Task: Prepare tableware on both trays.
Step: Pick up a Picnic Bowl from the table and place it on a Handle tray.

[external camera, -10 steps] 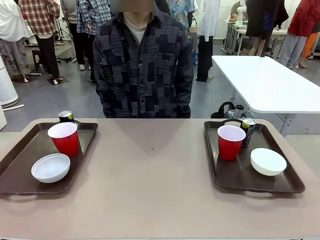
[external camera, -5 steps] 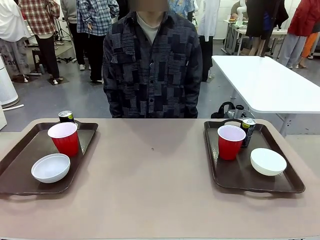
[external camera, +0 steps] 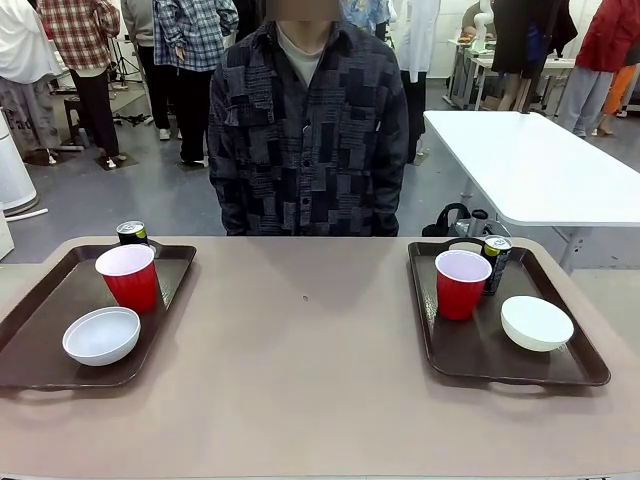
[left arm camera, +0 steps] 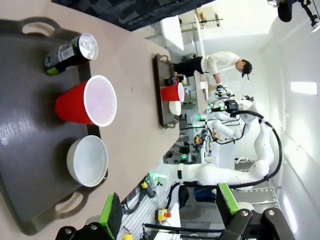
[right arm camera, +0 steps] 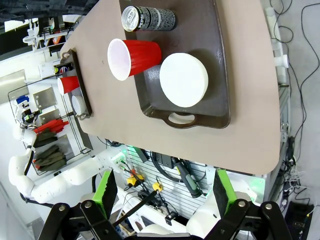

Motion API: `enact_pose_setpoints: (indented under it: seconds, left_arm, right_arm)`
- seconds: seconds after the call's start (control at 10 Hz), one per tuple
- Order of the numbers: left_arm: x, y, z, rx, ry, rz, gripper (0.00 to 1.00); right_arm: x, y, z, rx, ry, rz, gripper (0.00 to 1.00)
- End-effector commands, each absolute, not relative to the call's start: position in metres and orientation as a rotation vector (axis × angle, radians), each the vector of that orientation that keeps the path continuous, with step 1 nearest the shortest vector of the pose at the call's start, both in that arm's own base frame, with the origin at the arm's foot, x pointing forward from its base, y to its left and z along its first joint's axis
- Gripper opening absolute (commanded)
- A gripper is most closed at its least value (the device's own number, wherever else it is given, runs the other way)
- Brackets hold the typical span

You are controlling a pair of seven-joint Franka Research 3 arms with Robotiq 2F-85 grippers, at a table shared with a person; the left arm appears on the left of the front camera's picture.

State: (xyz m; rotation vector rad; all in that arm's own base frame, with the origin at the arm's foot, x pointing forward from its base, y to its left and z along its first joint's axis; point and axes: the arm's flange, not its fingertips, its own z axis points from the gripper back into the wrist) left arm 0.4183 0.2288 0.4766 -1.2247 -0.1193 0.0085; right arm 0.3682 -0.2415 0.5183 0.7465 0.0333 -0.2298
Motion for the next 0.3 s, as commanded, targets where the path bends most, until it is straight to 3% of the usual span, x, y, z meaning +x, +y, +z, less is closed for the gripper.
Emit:
enact_pose_setpoints:
  seconds: [0.0,0.2]
  left_arm:
    - [0.4183,0.2268,0.4778,-1.235,-0.13,0.032,1.0]
    - [0.4183,0.2268,0.4778,-1.235,-0.13,0.032,1.0]
  right_arm:
    - [0.3667,-0.2409,0.5179,0.75,0.031,-0.218,1.0]
    - [0.3667,-0.2409,0.5179,0.75,0.031,-0.218,1.0]
